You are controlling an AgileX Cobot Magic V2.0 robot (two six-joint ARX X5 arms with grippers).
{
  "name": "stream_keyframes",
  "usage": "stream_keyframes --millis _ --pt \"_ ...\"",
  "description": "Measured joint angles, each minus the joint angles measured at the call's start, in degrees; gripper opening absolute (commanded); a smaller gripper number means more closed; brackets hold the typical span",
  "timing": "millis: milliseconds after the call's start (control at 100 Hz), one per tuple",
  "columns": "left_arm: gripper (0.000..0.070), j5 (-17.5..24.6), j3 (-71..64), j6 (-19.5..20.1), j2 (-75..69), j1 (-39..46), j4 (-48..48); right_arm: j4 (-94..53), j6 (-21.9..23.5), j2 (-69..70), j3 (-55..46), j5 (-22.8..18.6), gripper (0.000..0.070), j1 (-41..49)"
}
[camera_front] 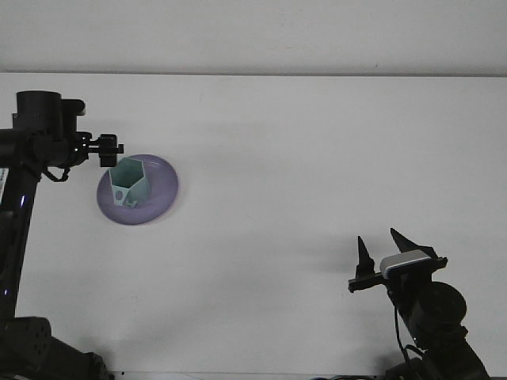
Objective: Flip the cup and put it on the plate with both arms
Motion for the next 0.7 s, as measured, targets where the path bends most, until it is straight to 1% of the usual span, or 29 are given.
stream_keyframes --millis 20,60,100,160,230,240,340,430,590,700 --pt "0.0000 0.0 0.0 0.0 -1.0 0.0 -0.1 0.0 0.0 0.0 0.0 0.0 0.0441 0.0" --pt "0.0014 0.0 0.0 -0.2 -3.3 0.0 -0.4 0.0 0.0 0.0 0.0 0.0 0.0425 0.0" --pt "0.0012 0.0 0.0 -0.5 -5.6 0.0 -0.8 0.0 0.0 0.0 0.0 0.0 0.0369 0.0" --pt "0.0012 0.0 0.0 -0.7 -9.2 0.0 -1.6 -0.2 0.0 0.0 0.0 0.0 0.0234 0.0" --pt "0.0012 0.0 -0.3 -0.7 -13.7 0.0 -1.6 -0.4 0.1 0.0 0.0 0.9 0.0013 0.0" --pt "0.0012 0.0 -0.5 -0.6 -14.3 0.0 -1.3 -0.4 0.1 0.0 0.0 1.2 0.0000 0.0" --pt "0.0012 0.0 -5.9 -0.4 -22.1 0.0 3.4 -0.5 0.8 0.0 0.0 3.8 0.0001 0.0" --pt "0.0012 0.0 -16.5 0.1 -30.1 0.0 10.9 -1.0 1.9 -0.2 0.0 5.7 0.0001 0.0" --pt "0.0012 0.0 -43.5 -0.3 -46.5 0.0 31.5 1.0 2.7 -1.7 -0.2 7.2 0.0001 0.0" --pt "0.0012 0.0 -62.6 -2.6 -59.0 -0.1 46.1 4.4 3.0 -2.8 -0.3 7.6 0.0001 0.0"
